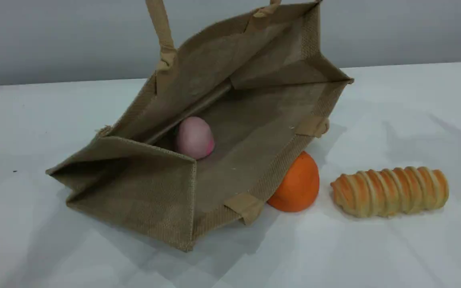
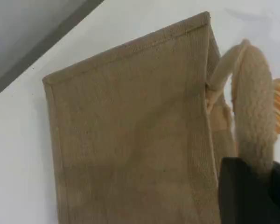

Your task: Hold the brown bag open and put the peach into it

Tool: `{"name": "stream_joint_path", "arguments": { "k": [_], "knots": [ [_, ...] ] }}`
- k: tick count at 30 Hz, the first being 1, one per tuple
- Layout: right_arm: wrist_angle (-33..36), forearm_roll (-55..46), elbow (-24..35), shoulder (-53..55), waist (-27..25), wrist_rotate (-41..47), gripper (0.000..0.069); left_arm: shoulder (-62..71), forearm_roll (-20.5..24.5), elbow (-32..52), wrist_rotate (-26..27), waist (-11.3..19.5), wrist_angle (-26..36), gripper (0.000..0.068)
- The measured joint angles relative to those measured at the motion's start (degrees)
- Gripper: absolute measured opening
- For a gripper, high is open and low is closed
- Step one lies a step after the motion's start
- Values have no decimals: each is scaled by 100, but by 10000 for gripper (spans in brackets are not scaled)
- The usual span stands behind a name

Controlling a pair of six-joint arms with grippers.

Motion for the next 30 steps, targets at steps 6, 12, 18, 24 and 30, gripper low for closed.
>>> {"name": "stream_joint_path", "arguments": {
  "k": [6,12,18,24,30],
  "knots": [
    [38,-7,0,0,0,0,595,0,-35,0,0,0,-7,227],
    [123,-7,0,-29,0,0,594,0,-10,0,-24,0,-7,457],
    [792,-54,0,-385,0,11,594,-36,582,-5,-194,8,-7,517],
    [1916,-134,0,-1136,0,184,594,-355,1991,-5,-1175,8,15,520],
    [3123,-815,0,-2172,0,1131,594,-952,2998,0,-2064,12,15,520]
  ]
}}
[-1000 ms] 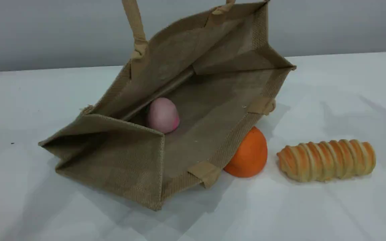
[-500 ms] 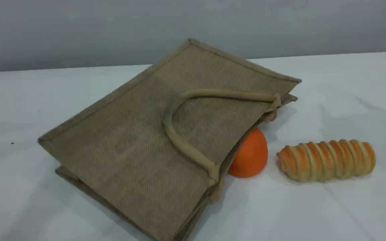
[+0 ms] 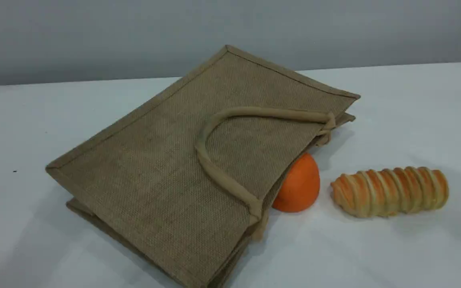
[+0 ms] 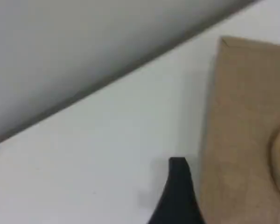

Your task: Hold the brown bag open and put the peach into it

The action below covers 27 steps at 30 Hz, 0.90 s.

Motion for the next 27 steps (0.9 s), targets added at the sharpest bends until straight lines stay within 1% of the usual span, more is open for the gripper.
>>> {"name": "stream_joint_path", "arguments": {
  "k": [1,4,7,11,13,18,21,27],
  "knots": [
    [178,-182,0,-165,0,204,594,-125,112,0,-120,0,0,520],
    [860,-764,0,-773,0,1019,594,-510,153,21,-376,0,0,520],
    [1543,-1454,0,-1397,7,1903,594,-1002,200,240,-385,0,-7,520],
    [2212,-2180,0,-2326,7,2747,594,-1729,234,874,-385,0,-7,520],
    [2452,-2324,0,-2799,7,2948,594,-2185,223,1282,-444,0,-7,520],
    [3032,-2346,0,-4033,11,3044,593,-3375,217,2540,-512,0,-7,520],
    [3235,-2387,0,-4624,19,3255,592,-4194,217,3303,-512,0,-6,520],
    [3775,-2470,0,-5189,19,3490,592,-5740,206,4701,-512,0,-5,520]
  ]
}}
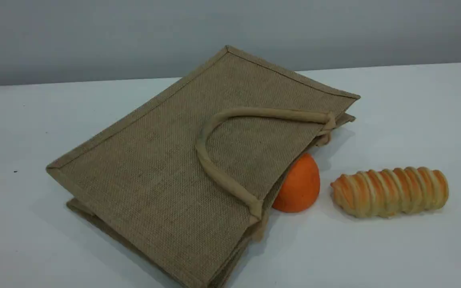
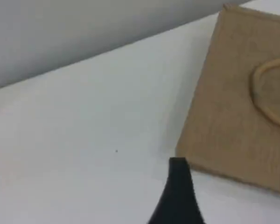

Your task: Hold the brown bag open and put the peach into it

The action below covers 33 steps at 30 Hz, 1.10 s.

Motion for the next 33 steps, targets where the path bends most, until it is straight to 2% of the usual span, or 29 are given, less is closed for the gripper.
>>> {"name": "stream_joint_path", "arguments": {
  "k": [3,11,16,21,27,33],
  "knots": [
    [356,-13,0,-47,0,39,592,-745,0,559,5,0,0,520],
    [336,107,179,-47,0,394,592,-2501,-121,1733,1,0,0,520],
    [341,61,814,-86,0,358,592,-3179,-469,2335,19,0,-5,520],
    [337,3,1669,-328,0,-12,592,-3458,-481,2894,19,0,-12,520],
    [-59,-181,2574,-764,0,-485,592,-3463,-486,3401,14,0,-63,520],
    [-138,-426,2888,-1178,0,-487,592,-3463,-619,3822,8,0,-315,520]
  ]
}}
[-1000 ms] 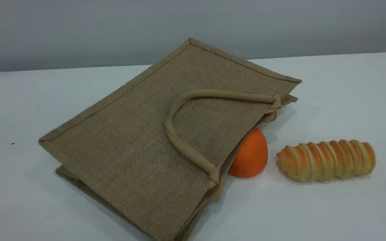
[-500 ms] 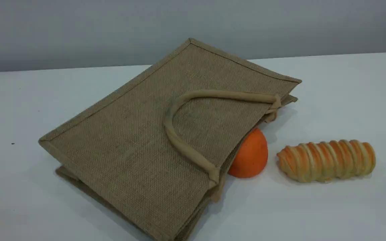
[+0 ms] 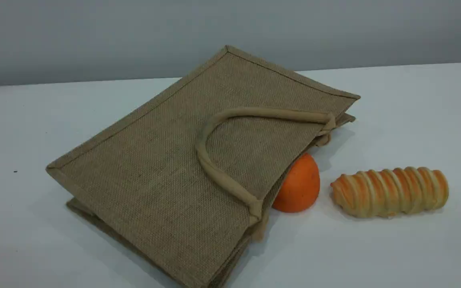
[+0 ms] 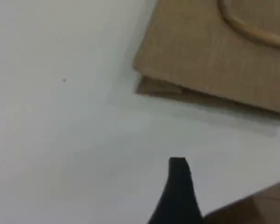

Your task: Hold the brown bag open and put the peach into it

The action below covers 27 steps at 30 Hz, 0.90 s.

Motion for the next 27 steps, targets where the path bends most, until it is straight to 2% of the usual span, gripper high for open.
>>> {"name": "stream_joint_path", "arguments": {
  "k": [10,17,27],
  "knots": [
    [-135,15,101,-407,0,0,591,-12,-37,254,-22,0,-181,520],
    [-231,10,175,-407,0,26,586,-15,-37,443,-330,0,-514,520],
    [-274,28,175,-426,0,21,575,-15,-25,443,-330,0,-521,520]
  ]
}}
